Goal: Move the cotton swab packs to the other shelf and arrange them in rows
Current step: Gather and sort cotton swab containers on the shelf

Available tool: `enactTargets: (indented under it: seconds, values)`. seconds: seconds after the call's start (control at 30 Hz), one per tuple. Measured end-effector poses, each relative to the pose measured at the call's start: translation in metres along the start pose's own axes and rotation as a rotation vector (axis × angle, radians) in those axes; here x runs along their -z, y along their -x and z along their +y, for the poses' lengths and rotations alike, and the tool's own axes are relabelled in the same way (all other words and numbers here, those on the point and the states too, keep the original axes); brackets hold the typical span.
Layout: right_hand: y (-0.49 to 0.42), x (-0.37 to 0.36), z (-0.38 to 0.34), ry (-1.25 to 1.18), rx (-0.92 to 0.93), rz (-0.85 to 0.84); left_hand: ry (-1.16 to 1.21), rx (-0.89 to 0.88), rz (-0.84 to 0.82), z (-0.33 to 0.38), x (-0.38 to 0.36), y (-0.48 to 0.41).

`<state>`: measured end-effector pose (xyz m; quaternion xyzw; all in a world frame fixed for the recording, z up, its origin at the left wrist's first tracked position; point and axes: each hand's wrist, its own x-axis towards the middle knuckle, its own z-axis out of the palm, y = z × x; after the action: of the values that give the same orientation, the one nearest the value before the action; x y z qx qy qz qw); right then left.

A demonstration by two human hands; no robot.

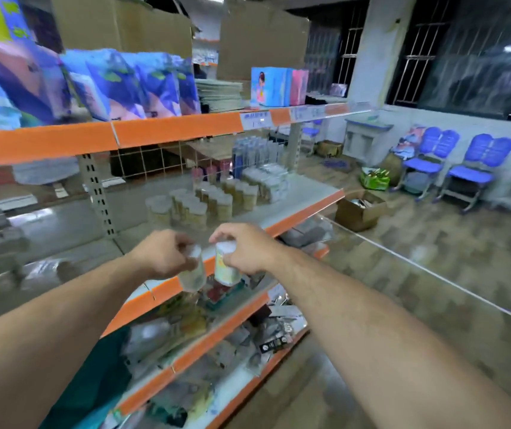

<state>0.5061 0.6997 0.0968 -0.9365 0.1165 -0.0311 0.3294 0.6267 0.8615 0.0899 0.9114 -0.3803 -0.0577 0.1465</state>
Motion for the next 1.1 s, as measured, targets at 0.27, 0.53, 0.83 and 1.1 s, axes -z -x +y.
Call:
enactTargets:
  seconds: [0.27,0.53,0.83,1.1]
  values:
    - [-0.04,0.034,0.052,-0.014,0.001,0.027,0.018,-0.014,0.023,0.036,-0.016,-0.074]
    - [-0.108,0.072,0.078,0.068,0.047,0.025,0.081,-0.033,0.036,0.035,-0.016,-0.159]
    - [-0.2,0.072,0.077,0.165,0.109,-0.063,0.001,0.151,0.024,-0.019,-0.003,-0.19]
    - [-0.263,0.062,0.056,0.343,0.381,-0.215,-0.246,0.359,0.003,-0.036,-0.006,-0.194]
